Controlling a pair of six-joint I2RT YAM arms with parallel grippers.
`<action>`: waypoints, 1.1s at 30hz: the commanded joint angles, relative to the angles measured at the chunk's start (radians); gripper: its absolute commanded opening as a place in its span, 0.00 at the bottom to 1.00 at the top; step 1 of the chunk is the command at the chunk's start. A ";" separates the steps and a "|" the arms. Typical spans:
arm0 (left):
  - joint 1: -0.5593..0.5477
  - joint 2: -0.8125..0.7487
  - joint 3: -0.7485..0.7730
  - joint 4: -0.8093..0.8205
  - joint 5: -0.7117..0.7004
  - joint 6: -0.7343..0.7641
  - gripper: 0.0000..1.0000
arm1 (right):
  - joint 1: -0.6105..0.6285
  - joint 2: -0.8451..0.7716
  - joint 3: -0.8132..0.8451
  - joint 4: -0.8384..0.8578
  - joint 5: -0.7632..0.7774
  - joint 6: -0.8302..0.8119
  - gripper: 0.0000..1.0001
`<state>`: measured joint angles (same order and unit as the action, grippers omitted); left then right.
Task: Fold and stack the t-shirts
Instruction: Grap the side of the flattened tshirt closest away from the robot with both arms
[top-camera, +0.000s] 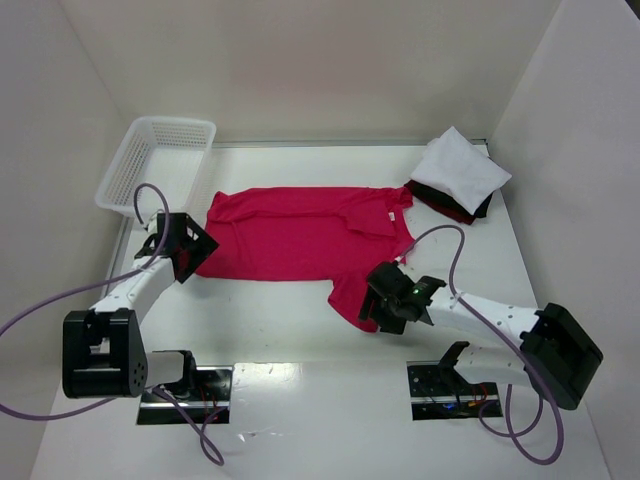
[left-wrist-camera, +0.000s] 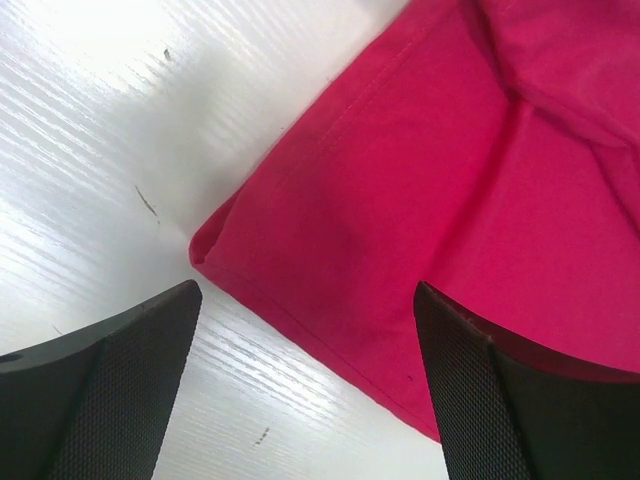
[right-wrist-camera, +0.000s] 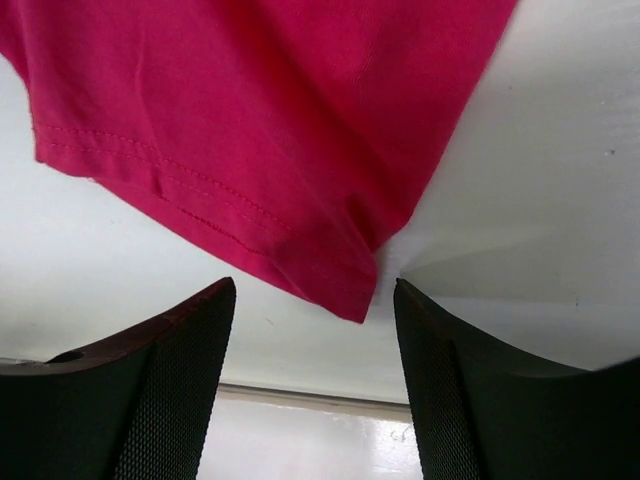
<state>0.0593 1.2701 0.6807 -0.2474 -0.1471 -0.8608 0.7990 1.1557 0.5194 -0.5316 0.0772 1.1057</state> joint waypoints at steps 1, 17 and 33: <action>0.004 0.049 0.019 0.000 -0.016 0.034 0.94 | 0.011 0.042 0.048 0.005 0.045 -0.003 0.69; 0.004 0.176 0.040 -0.012 -0.092 0.040 0.80 | 0.011 0.010 0.051 0.055 0.073 0.017 0.30; 0.004 0.169 0.028 -0.039 -0.062 0.022 0.00 | 0.011 -0.077 0.073 0.029 0.128 0.026 0.11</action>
<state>0.0593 1.4387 0.6983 -0.2787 -0.2352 -0.8200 0.7994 1.1282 0.5392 -0.5030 0.1406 1.1152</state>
